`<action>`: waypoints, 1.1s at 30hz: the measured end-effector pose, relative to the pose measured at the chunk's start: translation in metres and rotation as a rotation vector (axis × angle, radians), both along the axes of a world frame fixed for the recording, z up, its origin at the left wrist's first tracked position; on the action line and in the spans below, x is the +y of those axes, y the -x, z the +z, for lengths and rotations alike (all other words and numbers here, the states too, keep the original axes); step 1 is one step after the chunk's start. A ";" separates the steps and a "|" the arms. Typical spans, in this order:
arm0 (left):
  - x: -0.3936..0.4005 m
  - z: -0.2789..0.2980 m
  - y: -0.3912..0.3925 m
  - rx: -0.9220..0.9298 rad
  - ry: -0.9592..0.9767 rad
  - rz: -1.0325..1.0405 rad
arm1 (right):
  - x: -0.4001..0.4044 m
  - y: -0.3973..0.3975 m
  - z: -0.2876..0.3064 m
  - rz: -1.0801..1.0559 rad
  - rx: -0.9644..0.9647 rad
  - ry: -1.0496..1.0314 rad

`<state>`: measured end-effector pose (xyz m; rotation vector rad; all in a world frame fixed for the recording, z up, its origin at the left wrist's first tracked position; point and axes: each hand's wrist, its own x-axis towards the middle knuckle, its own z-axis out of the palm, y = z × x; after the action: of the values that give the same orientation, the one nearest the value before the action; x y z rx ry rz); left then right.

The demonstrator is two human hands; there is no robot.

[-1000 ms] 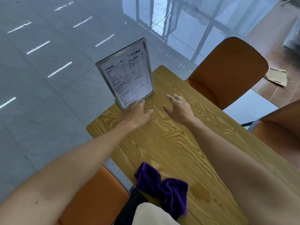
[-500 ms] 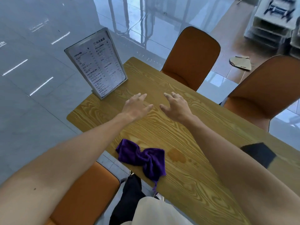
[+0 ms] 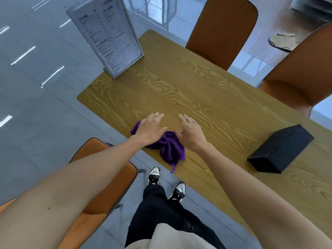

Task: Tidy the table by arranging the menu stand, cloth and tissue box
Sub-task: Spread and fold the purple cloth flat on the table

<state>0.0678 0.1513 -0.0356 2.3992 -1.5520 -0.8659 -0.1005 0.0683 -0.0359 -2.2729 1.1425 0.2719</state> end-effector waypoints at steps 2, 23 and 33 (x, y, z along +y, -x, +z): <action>0.011 -0.017 -0.007 -0.032 -0.043 -0.055 | 0.012 -0.003 -0.015 0.017 0.018 -0.030; 0.024 -0.061 -0.050 -0.052 -0.188 -0.254 | 0.024 -0.024 -0.051 0.078 0.130 0.041; -0.020 -0.022 -0.032 0.107 -0.050 -0.616 | 0.001 0.022 0.017 -0.109 -0.167 -0.189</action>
<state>0.0998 0.1318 -0.0581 1.8661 -2.2850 -1.1141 -0.1224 0.0695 -0.0186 -2.0207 1.1011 0.1386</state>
